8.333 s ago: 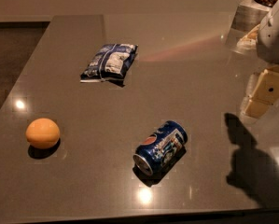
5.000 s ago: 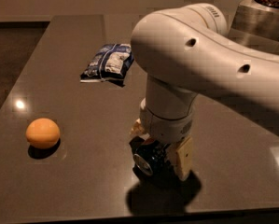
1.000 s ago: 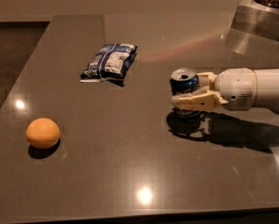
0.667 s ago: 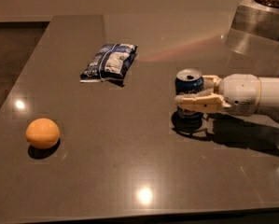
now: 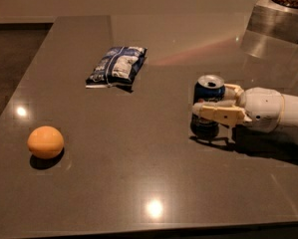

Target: Place pepsi can upright

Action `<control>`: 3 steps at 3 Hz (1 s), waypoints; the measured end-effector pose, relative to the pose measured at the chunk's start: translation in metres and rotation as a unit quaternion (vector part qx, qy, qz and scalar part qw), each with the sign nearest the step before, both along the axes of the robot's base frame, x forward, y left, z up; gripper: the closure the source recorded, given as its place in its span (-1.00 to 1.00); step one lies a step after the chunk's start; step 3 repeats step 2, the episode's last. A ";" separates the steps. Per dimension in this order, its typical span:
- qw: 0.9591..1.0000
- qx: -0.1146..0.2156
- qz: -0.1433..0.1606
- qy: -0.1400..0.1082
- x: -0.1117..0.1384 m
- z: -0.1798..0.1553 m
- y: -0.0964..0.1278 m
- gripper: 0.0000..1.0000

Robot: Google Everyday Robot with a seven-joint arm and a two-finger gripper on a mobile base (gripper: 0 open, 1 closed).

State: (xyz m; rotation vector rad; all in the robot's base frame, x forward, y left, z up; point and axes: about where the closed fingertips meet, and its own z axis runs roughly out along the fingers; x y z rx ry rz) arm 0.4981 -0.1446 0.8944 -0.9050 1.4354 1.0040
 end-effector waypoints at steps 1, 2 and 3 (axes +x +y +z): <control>1.000 0.002 0.002 -0.001 0.000 0.000 0.002 -1.00; 1.000 0.002 0.002 -0.001 0.000 0.000 0.002 -1.00; 1.000 0.002 0.002 -0.001 0.000 0.000 0.002 -1.00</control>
Offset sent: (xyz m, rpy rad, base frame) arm 0.0001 0.0012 0.0000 0.0046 -0.0032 0.0032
